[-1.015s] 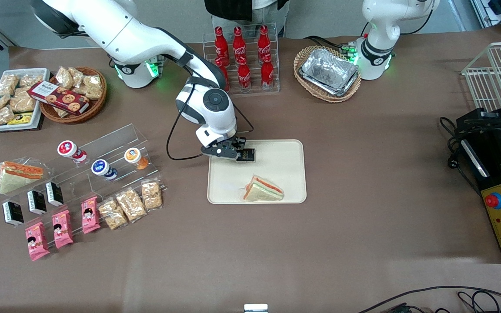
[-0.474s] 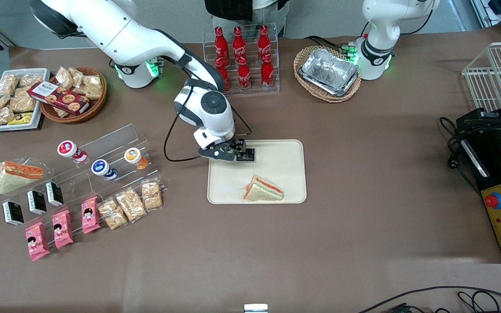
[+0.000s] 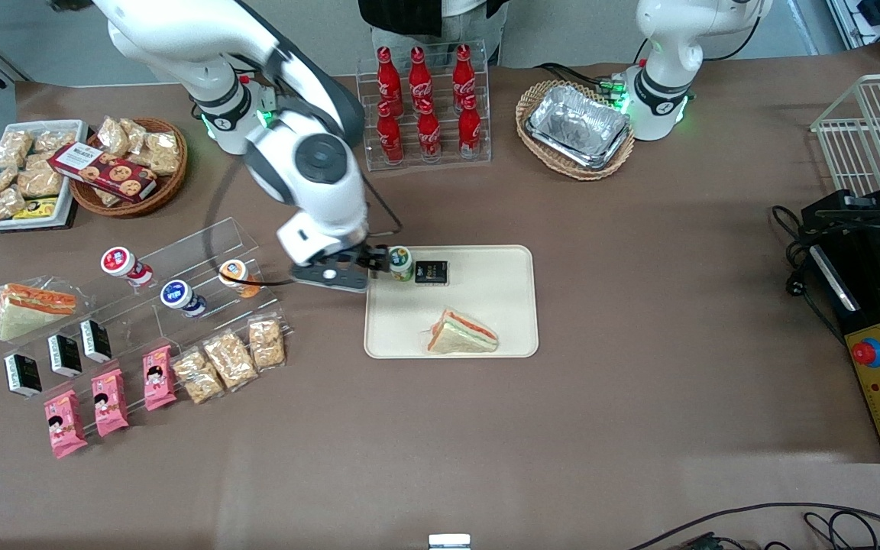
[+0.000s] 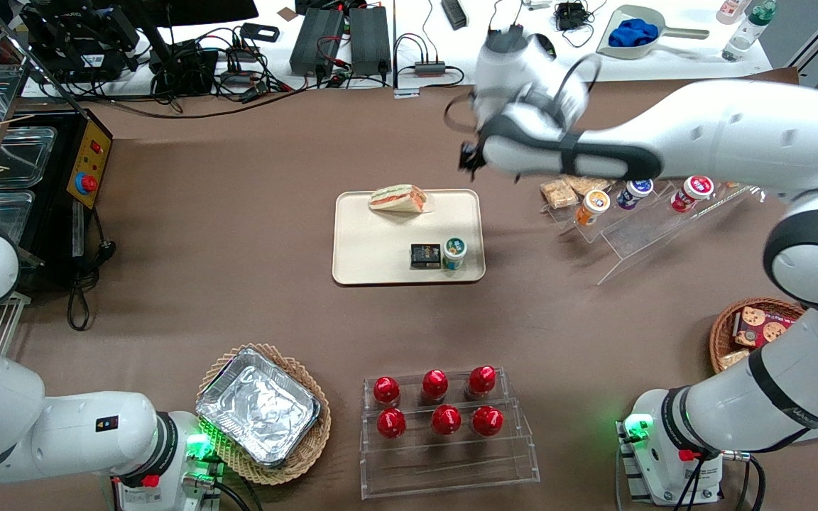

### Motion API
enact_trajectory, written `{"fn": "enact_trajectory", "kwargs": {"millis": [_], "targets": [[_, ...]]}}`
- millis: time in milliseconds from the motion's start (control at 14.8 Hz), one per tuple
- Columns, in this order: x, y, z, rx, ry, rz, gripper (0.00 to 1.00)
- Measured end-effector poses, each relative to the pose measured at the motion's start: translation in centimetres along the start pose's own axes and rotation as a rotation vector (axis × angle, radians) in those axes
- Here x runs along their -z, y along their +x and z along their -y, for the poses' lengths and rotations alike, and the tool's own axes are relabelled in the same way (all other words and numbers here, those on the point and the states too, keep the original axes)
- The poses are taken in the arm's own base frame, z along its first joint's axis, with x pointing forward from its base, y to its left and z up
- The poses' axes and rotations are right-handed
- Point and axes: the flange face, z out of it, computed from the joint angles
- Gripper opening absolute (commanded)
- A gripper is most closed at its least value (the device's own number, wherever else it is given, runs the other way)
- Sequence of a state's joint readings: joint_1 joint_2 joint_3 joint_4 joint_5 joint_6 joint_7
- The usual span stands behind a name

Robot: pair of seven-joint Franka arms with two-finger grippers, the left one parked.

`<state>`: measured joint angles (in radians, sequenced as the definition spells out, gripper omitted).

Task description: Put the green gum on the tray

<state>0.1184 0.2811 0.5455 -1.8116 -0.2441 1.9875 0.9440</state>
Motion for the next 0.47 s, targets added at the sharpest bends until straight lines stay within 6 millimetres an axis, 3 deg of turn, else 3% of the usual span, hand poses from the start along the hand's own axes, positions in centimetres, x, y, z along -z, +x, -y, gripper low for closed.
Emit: {"fn": "enact_trajectory", "kwargs": {"millis": [203,338,474], "targets": [[6.5,5.5,-6.5,0.03,0.021,0.045,1.0],[8.1,9.0,-11.5,0.056,0.022,0.063,1.0],[8.4,11.3,-15.8,0.075,0.016,0.083,1.0]]}}
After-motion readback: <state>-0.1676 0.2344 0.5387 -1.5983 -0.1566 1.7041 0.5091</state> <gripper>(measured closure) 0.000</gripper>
